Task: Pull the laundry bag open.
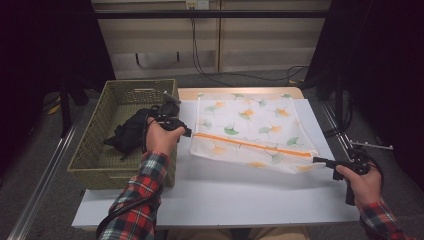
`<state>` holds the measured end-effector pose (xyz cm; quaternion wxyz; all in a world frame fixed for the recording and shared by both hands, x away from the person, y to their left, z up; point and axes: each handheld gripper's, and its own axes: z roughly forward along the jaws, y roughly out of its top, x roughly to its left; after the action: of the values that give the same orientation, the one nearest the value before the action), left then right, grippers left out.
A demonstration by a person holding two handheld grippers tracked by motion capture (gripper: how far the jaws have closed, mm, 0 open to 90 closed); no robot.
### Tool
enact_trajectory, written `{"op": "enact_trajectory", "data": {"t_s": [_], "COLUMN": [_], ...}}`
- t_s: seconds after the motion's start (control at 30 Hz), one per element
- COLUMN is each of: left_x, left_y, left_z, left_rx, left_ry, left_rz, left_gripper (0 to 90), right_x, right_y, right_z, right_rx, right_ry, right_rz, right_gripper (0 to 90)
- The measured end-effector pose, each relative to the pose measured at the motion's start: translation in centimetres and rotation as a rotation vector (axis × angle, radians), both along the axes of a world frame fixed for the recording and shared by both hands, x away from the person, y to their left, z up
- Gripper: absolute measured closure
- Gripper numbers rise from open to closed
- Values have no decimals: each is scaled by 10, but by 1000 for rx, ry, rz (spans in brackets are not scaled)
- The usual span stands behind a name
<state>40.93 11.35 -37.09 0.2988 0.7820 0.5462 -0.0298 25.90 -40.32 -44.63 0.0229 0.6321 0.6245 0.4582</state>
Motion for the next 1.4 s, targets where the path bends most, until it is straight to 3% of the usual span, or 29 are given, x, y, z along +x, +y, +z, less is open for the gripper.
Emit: {"op": "enact_trajectory", "data": {"t_s": [0.47, 0.8, 0.93, 1.0, 1.07, 1.2, 1.27, 1.4], "left_x": [-1, -7, -11, -13, -14, -17, -18, -21], "left_y": [-5, -9, -12, -15, -17, -22, -25, -30], "left_z": [-1, -1, -2, -4, -5, -8, -10, -11], "left_rx": [-8, 5, -22, -52, -27, -19, -20, 26], "left_ry": [2, 15, 20, 29, 29, 27, 32, 12], "left_rz": [9, -33, -45, -40, -61, -74, -74, -94], "left_gripper": [900, 900, 900, 900, 900, 900, 900, 900], "right_x": [-1, -1, -1, 0, 0, -1, 0, 0], "right_y": [-5, -6, -5, -4, -4, -3, -3, -3], "right_z": [0, -3, -5, -5, -6, -7, -8, -7], "right_rx": [-9, -3, -17, -28, -41, -60, -67, -71], "right_ry": [3, 26, 22, 43, 39, 45, 38, 21], "right_rz": [-3, 3, 2, 11, 9, 8, 8, -7], "right_gripper": [898, 895, 891, 888, 881, 845, 815, 715]}}
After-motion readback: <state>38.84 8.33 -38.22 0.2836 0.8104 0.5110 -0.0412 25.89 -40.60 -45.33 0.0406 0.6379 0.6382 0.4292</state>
